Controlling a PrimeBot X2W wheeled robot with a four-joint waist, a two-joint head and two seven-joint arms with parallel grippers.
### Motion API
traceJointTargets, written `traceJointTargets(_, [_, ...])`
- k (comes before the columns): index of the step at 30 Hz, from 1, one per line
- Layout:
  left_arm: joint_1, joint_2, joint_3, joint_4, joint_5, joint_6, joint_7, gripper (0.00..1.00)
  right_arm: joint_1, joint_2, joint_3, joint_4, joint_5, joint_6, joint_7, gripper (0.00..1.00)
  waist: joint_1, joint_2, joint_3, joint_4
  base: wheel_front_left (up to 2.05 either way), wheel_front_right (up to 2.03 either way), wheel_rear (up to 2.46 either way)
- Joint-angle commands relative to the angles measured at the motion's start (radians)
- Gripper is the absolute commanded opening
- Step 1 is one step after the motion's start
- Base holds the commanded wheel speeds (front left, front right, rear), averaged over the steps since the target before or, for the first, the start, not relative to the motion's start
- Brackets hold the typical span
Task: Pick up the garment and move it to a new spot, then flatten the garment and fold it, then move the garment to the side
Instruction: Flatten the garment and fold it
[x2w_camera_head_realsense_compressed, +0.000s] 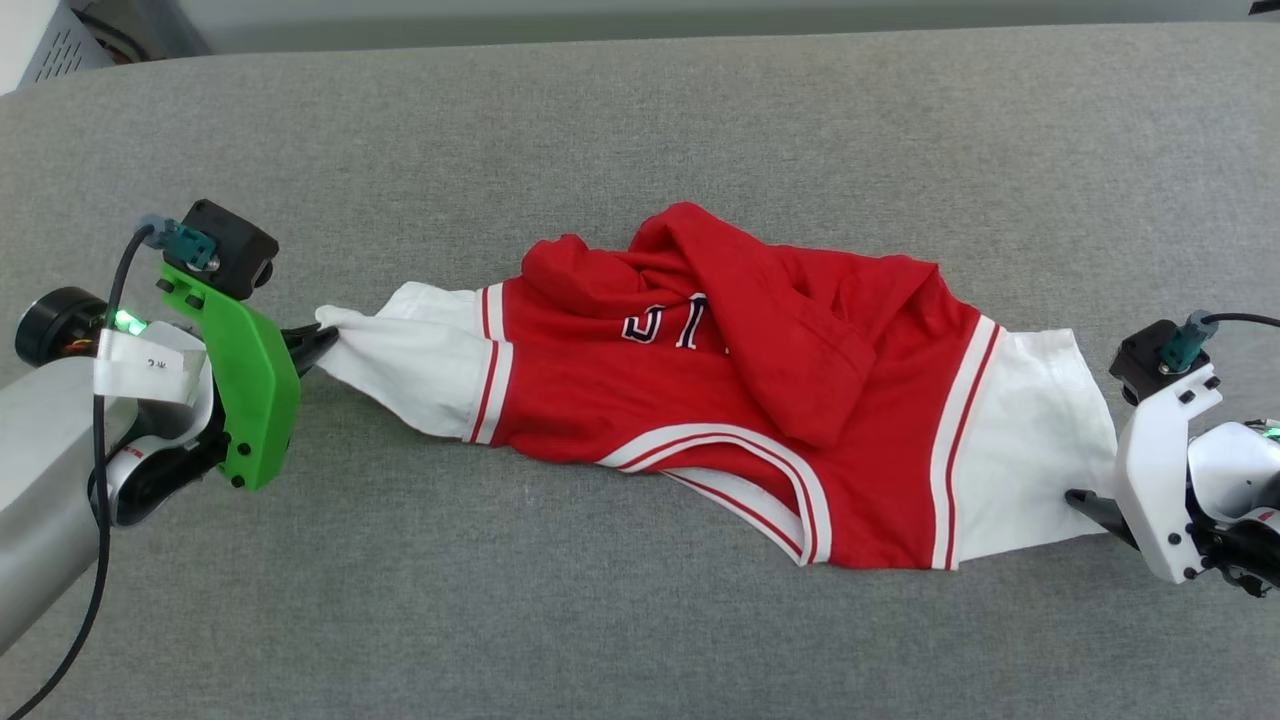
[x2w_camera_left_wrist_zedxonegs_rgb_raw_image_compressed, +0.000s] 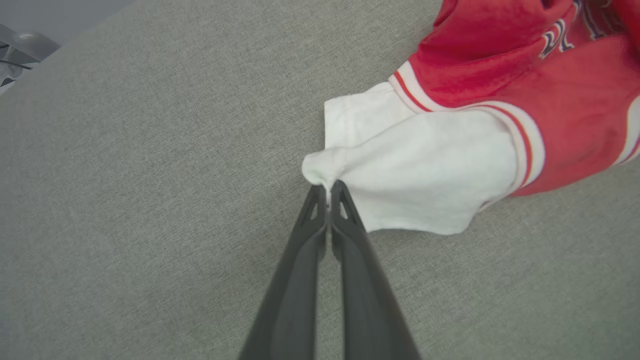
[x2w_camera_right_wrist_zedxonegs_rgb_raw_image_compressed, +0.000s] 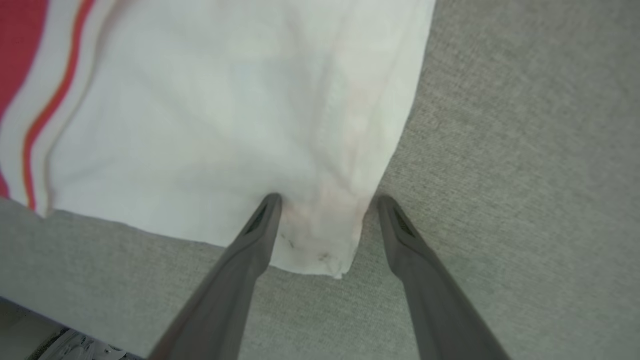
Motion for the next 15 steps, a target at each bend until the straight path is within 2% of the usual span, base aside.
traceJointTargets(1, [-0.016, -0.007, 0.004, 0.0, 0.013, 0.003, -0.001, 0.0, -0.009, 0.01, 0.024, 0.028, -0.009, -0.001, -0.012, 1.0, 0.0001, 0.0, 0.015, 0.012, 0.0, 0.0, 0.0])
traceJointTargets(7, [-0.014, -0.012, 0.005, 0.013, 0.01, -0.003, -0.011, 0.0, 0.015, 0.044, 0.129, 0.097, 0.052, -0.001, -0.048, 1.0, 0.0001, 0.0, 0.026, 0.014, 0.0, 0.0, 0.0])
traceJointTargets(8, [-0.012, -0.012, 0.005, 0.017, 0.009, -0.004, -0.013, 0.0, 0.014, 0.046, 0.141, 0.099, 0.063, -0.001, -0.068, 0.3, 0.0001, 0.0, 0.025, 0.011, 0.0, 0.0, 0.0])
traceJointTargets(9, [-0.008, -0.012, 0.005, 0.019, 0.008, -0.005, -0.016, 0.0, 0.012, 0.046, 0.147, 0.098, 0.072, -0.001, -0.086, 0.0, 0.0001, 0.0, 0.021, 0.009, 0.0, 0.0, 0.0])
traceJointTargets(15, [0.027, -0.009, 0.005, 0.021, -0.009, -0.015, -0.051, 0.0, -0.001, 0.02, 0.144, 0.08, 0.112, -0.001, -0.236, 0.0, 0.0001, 0.0, -0.032, 0.003, 0.0, 0.0, 0.0])
